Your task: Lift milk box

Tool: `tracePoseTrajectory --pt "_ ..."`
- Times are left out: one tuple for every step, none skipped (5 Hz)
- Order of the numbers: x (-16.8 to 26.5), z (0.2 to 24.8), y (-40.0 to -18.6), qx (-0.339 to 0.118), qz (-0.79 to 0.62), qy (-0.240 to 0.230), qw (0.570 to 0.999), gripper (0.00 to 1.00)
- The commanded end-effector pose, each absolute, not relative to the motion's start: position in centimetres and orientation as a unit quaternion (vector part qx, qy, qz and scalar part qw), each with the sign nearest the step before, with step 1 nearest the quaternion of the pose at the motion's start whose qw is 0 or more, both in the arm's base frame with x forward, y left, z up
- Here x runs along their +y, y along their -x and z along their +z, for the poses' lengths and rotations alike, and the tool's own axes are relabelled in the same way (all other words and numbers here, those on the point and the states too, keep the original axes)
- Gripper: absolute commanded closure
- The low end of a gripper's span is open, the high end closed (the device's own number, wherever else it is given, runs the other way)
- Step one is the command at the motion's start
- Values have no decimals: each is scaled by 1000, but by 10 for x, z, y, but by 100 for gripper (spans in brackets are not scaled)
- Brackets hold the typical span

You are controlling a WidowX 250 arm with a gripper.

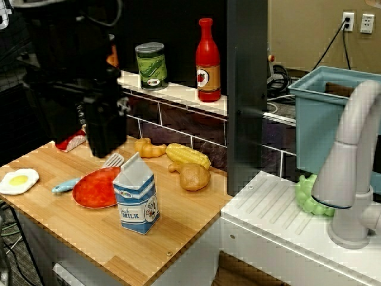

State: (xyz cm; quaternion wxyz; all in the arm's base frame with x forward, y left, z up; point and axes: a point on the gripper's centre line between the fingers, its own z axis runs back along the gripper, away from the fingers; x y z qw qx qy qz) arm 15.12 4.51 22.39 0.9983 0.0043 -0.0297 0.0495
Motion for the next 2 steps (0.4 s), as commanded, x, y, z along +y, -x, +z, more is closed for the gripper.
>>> tracePoseTrajectory --pt "79 213 -169 -38 77 -31 996 0" --pt "96 205 -178 -44 96 -33 994 0"
